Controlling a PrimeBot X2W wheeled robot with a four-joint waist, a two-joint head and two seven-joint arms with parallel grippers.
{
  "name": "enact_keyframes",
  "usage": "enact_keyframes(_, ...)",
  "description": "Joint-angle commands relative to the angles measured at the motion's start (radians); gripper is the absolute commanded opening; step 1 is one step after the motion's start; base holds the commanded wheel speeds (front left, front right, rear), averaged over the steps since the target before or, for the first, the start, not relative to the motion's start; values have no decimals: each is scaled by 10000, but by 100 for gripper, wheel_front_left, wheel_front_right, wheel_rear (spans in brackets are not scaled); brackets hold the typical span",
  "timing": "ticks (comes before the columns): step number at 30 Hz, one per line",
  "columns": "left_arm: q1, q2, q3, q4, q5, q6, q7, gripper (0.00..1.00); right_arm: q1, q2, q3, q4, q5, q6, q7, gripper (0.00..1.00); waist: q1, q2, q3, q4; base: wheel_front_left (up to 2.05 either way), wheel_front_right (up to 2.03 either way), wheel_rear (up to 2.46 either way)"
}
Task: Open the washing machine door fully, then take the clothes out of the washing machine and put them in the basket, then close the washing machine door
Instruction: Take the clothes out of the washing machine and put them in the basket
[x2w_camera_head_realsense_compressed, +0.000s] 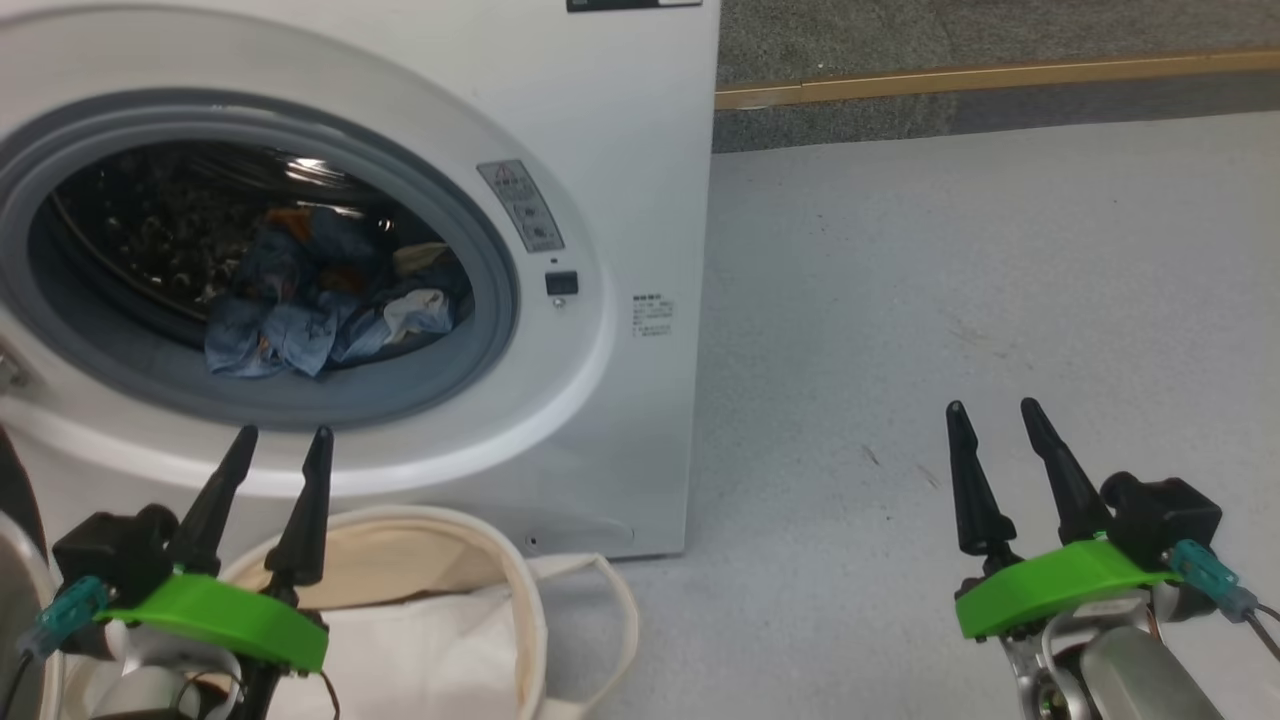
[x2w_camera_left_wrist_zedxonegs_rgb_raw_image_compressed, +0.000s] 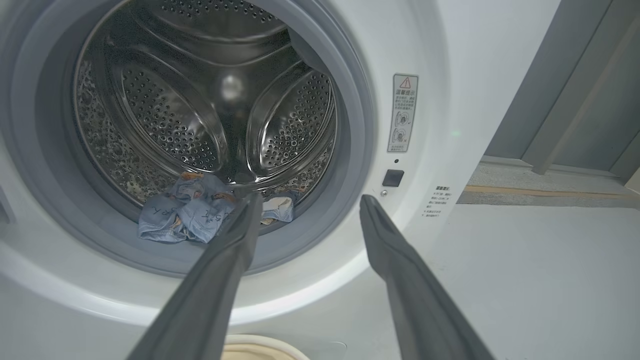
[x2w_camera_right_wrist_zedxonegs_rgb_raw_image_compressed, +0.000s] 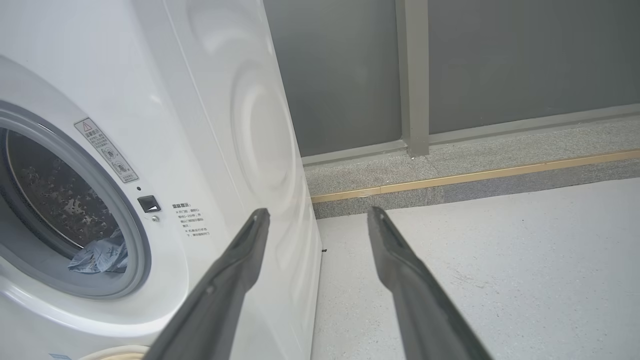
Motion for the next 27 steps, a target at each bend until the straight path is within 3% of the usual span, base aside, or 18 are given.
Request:
enact_keyframes(1, -609, 235, 420, -212, 91, 101, -113, 100, -309, -42, 196, -354, 8, 10, -122, 100, 0, 0, 14, 4, 114, -114, 0)
enact_keyframes(16, -761, 180, 728, 208, 214, 706, -547, 100, -425, -82, 286, -477, -79, 10, -122, 100, 0, 0, 193, -121, 28, -28, 0)
enact_keyframes(27, -2404, 477, 431, 1579, 594, 1362, 930, 100, -682, -101, 112, -834, 100, 10, -122, 100, 0, 0, 945, -385, 0, 0, 0)
